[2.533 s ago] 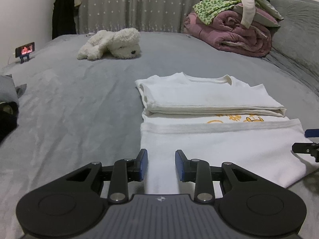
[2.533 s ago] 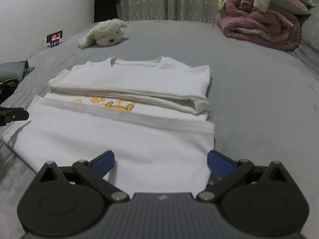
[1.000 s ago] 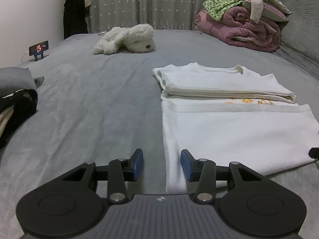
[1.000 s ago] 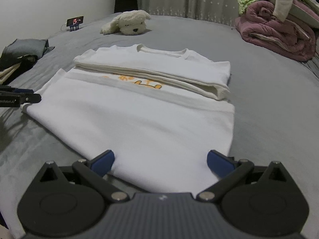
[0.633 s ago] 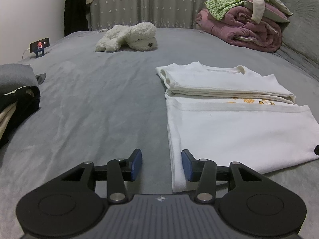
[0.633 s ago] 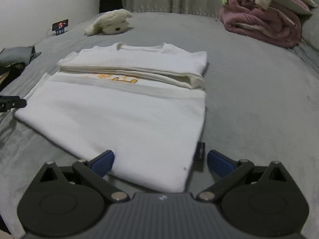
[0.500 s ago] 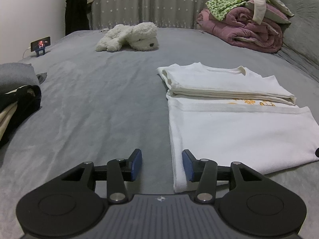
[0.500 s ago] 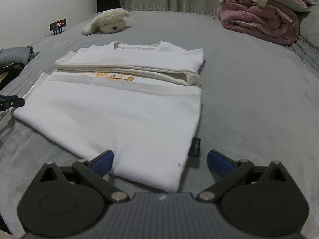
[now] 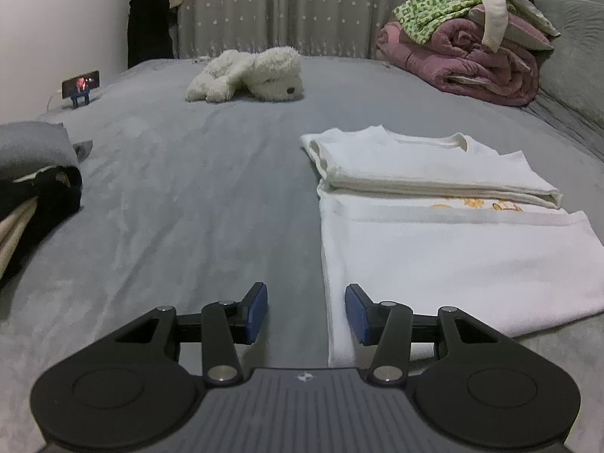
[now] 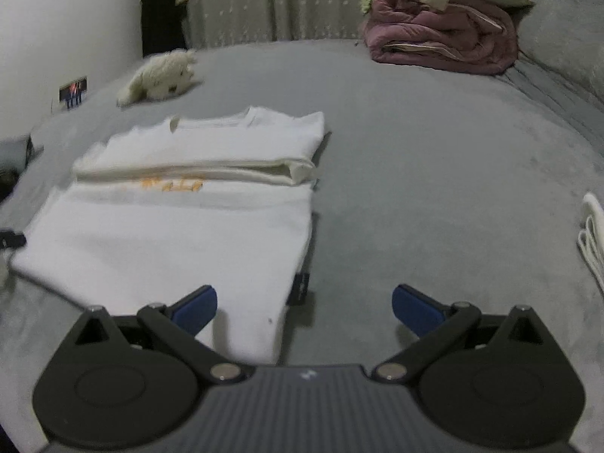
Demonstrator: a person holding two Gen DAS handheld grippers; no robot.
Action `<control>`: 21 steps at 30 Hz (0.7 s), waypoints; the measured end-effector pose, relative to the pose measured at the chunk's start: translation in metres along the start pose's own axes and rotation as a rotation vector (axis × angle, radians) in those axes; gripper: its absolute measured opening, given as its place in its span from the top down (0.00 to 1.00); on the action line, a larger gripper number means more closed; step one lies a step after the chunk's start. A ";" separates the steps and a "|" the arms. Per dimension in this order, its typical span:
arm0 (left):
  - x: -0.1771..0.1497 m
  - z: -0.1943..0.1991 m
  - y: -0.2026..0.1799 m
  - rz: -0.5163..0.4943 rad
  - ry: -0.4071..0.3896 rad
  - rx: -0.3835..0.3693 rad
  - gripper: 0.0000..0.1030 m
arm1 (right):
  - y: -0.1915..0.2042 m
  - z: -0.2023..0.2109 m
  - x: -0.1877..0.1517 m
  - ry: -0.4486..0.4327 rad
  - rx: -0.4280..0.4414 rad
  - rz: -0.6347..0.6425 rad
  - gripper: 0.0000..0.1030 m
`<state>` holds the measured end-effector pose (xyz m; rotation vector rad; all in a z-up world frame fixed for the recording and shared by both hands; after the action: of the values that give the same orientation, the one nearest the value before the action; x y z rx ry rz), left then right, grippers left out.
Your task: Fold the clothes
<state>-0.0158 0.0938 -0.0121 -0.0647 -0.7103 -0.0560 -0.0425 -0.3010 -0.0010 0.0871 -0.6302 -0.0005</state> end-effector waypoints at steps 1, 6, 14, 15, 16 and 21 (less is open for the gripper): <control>0.001 0.001 0.000 -0.002 -0.004 0.003 0.55 | 0.001 -0.001 0.000 0.005 0.024 -0.009 0.03; 0.000 -0.005 0.004 0.015 0.022 0.009 0.55 | 0.009 -0.006 -0.003 0.039 0.035 0.010 0.25; -0.001 -0.004 0.002 0.008 0.021 0.018 0.55 | 0.010 -0.006 -0.010 0.081 0.093 -0.034 0.69; -0.001 -0.004 0.002 0.007 0.022 0.019 0.55 | 0.011 -0.006 -0.010 0.083 0.103 -0.035 0.73; -0.001 -0.004 0.002 0.008 0.023 0.020 0.55 | 0.012 -0.006 -0.010 0.084 0.112 -0.036 0.74; -0.002 -0.007 0.001 -0.005 0.036 0.041 0.54 | 0.015 -0.003 -0.010 0.075 0.096 -0.010 0.89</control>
<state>-0.0125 0.0941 -0.0192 -0.0223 -0.6756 -0.0473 -0.0489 -0.2857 -0.0083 0.1823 -0.5551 0.0230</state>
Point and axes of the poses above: each gripper's, at about its wrist camera, not at the fingertips, and z roughly against the way its jaws point, y to its left, x to its top, the point moved 7 cm from there along -z, roughly the way its jaws point, and after that the axes turned 9 degrees about y, right-handed, at the moved point
